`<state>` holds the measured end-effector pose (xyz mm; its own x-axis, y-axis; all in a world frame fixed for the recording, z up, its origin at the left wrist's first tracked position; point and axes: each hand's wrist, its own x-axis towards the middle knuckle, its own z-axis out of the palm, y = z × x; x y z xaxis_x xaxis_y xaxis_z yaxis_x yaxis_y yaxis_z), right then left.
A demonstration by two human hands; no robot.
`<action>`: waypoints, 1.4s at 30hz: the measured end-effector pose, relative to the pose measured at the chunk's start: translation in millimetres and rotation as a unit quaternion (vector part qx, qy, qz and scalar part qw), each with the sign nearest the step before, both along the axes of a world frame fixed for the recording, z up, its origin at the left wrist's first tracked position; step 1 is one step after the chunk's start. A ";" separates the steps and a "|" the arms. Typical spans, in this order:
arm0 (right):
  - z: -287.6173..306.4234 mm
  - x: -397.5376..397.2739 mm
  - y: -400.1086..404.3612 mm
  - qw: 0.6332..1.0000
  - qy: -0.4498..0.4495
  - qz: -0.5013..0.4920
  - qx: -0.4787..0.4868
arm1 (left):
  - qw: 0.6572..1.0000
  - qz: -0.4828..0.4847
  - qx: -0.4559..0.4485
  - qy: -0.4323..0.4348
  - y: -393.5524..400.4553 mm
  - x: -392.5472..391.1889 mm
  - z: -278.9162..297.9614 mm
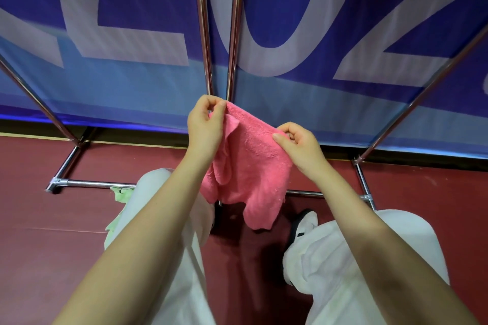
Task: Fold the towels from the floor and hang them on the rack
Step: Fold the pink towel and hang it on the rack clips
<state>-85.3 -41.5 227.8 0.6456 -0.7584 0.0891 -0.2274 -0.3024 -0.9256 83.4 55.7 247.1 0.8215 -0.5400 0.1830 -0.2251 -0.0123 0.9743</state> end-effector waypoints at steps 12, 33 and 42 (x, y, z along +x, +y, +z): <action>-4.7 -7.3 2.3 0.994 -0.018 -0.008 0.109 | 0.983 0.119 -0.024 0.135 13.1 45.0 -3.9; 25.4 -2.6 2.9 0.998 -0.054 -0.012 -0.035 | 0.971 -0.192 0.110 0.086 -19.7 -52.5 -12.9; 31.9 4.6 -13.3 0.997 -0.057 -0.036 -0.031 | 0.971 -0.182 0.047 0.148 -24.9 -63.3 3.4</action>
<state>-80.8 -54.8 259.7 0.5725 -0.7933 0.2072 -0.1455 -0.3469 -0.9266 20.1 30.8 250.5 0.5826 -0.8071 -0.0960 0.0583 -0.0763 0.9954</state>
